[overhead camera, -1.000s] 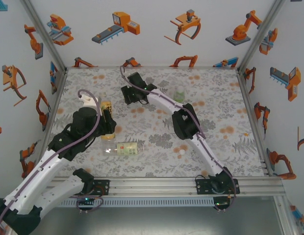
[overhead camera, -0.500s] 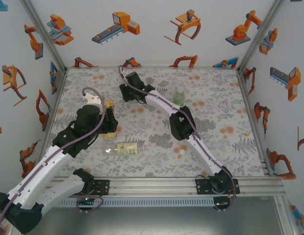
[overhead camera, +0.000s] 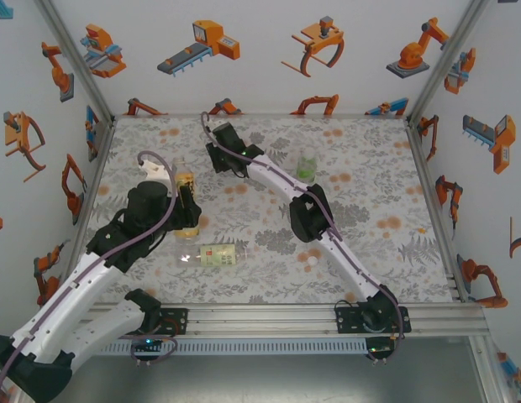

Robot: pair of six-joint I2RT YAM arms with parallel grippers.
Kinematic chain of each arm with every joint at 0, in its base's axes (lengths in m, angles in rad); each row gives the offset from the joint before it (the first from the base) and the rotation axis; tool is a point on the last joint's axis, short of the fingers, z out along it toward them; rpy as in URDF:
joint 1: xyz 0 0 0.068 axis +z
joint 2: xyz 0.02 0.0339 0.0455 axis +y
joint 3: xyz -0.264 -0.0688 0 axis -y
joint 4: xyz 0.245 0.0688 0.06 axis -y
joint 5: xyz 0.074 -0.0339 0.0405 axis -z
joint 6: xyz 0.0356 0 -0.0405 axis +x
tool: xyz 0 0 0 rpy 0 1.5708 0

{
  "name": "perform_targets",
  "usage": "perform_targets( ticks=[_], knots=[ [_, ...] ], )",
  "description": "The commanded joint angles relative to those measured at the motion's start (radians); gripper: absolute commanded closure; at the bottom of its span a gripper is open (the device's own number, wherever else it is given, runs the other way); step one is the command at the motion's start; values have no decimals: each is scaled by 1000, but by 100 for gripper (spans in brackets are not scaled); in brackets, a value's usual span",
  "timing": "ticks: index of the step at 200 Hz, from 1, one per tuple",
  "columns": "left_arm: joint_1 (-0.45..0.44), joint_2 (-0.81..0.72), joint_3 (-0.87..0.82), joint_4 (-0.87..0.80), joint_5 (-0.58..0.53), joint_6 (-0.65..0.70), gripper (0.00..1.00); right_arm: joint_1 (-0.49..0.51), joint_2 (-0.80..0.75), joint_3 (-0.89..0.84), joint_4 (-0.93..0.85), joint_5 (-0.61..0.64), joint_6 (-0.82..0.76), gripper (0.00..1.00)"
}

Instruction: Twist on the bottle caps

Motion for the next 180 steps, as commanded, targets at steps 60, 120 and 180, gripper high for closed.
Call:
perform_targets(
  ticks=[60,120,180],
  knots=[
    [11,-50,-19,-32,8,8,100,11,-28,-41,-55,61,-9,68],
    [12,-66,-16,-38,12,-5,100,12,-216,-285,-47,69,9,68],
    [14,-73,-22,-42,28,-30,100,12,-408,-544,-120,48,43,70]
  ],
)
